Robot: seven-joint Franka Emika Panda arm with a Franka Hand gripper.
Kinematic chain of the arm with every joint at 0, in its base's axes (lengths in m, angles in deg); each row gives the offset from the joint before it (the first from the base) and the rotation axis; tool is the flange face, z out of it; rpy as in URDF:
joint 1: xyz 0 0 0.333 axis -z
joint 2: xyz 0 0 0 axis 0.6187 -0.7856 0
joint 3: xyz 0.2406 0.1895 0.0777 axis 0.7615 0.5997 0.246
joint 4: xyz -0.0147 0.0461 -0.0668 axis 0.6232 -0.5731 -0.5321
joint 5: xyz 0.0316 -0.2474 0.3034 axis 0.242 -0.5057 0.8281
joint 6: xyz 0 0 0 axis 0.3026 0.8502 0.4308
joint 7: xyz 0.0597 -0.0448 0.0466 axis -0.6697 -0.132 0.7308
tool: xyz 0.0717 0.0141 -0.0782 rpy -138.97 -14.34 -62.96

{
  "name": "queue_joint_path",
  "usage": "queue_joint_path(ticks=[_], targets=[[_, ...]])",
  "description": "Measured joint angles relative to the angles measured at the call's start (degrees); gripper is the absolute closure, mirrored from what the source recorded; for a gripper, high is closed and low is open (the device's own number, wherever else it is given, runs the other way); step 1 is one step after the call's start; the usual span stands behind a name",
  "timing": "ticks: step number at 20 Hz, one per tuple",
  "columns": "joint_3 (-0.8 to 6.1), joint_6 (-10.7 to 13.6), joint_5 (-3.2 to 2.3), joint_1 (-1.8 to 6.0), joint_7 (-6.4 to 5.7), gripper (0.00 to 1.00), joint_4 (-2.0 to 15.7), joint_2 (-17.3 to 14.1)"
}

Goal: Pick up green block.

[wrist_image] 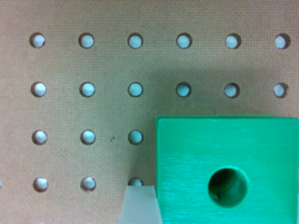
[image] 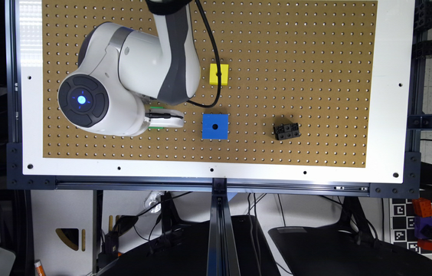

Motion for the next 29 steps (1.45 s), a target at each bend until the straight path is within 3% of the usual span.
queue_joint_path(ticks=[16, 29], targets=[[0.00, 12.8, 0.00, 0.01, 0.00, 1.00, -0.01, 11.9], [0.00, 15.7, 0.00, 0.01, 0.00, 1.00, 0.00, 15.4]])
